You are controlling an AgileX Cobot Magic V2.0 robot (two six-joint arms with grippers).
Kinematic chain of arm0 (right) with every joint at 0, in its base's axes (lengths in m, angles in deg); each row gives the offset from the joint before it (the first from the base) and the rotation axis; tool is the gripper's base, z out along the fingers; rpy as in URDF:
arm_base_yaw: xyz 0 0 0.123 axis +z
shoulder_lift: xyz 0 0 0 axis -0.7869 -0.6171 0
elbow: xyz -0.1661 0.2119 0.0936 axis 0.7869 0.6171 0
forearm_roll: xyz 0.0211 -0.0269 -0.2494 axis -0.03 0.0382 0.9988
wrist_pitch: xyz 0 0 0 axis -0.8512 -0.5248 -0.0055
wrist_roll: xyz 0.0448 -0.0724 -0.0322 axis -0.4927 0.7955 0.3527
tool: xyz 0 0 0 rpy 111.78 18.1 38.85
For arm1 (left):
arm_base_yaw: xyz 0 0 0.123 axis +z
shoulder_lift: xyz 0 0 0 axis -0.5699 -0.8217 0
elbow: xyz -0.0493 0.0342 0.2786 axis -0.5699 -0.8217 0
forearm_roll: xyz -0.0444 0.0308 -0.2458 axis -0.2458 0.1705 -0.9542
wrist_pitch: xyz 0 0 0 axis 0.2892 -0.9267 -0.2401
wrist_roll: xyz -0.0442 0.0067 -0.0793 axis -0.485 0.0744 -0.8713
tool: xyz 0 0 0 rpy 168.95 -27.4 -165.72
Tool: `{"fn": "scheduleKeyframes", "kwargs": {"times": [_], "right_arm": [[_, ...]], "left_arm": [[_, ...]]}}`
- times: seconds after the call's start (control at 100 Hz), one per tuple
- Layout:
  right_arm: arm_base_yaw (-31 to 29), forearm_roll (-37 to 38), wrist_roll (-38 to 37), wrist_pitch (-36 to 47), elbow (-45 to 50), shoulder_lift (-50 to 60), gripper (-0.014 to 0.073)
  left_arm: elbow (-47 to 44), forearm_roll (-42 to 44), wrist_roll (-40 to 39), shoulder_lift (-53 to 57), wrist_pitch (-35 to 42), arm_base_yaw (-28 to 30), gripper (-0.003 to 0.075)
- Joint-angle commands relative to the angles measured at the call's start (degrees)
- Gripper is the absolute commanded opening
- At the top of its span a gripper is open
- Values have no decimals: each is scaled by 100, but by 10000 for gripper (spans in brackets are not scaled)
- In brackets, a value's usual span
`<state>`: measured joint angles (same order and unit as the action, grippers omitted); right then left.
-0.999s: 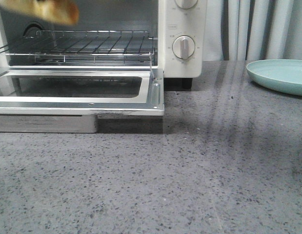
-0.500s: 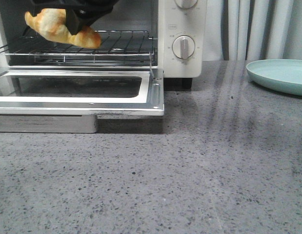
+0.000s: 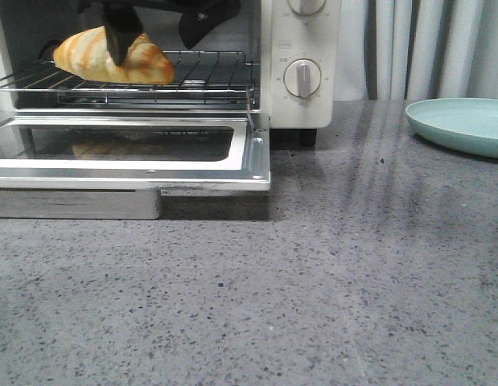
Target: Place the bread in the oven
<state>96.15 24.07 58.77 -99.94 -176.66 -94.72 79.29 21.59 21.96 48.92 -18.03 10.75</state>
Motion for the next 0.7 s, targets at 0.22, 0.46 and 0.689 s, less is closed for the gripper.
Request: {"fn": "scheduleKeyframes", "kwargs": {"times": [0.22, 0.46, 0.689], "right_arm": [[728, 176, 183, 231, 1194, 2097, -48], [764, 576, 183, 2079, 4010, 4630, -48], [603, 1169, 183, 2797, 6094, 6558, -48]], "left_arm": [[163, 2491, -2226, 1256, -580, 216, -22], [151, 4076, -2890, 2188, -1561, 532, -22], [-435, 3501, -2890, 2256, -1218, 532, -22]]}}
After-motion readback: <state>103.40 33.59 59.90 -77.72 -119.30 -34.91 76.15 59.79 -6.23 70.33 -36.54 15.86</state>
